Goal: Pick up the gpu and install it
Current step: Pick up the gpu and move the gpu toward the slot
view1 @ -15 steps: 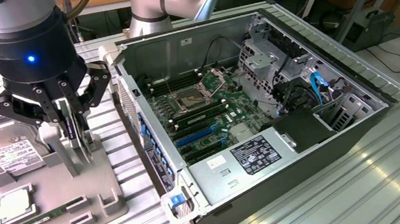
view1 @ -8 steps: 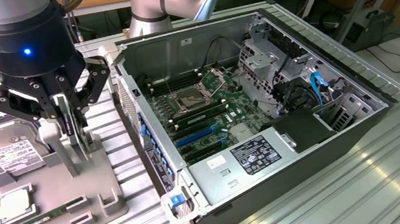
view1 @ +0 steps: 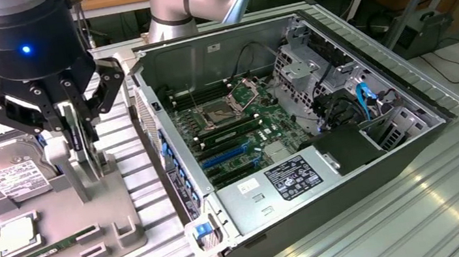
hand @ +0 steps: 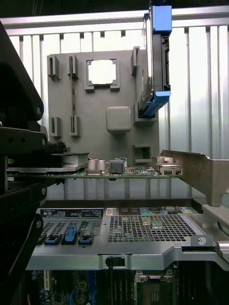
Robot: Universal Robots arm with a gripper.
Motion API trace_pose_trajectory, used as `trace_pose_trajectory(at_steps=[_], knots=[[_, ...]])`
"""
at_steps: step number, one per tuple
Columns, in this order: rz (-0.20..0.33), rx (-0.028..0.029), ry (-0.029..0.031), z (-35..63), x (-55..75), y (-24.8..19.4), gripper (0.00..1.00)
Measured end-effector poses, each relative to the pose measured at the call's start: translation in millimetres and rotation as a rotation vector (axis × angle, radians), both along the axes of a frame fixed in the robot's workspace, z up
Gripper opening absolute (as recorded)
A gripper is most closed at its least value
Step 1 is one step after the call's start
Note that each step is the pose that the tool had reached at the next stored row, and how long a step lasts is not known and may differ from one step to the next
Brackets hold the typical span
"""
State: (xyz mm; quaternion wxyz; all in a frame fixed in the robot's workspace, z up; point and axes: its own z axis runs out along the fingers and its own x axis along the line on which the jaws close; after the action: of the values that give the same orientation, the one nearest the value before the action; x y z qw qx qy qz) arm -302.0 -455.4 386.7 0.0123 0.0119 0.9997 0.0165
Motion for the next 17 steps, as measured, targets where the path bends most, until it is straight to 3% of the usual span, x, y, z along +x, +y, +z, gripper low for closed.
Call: trace_pose_trajectory(at_steps=[17], knots=[[0.0, 0.0, -0.0001, 23.1, 0.0, 0.0, 0.28]])
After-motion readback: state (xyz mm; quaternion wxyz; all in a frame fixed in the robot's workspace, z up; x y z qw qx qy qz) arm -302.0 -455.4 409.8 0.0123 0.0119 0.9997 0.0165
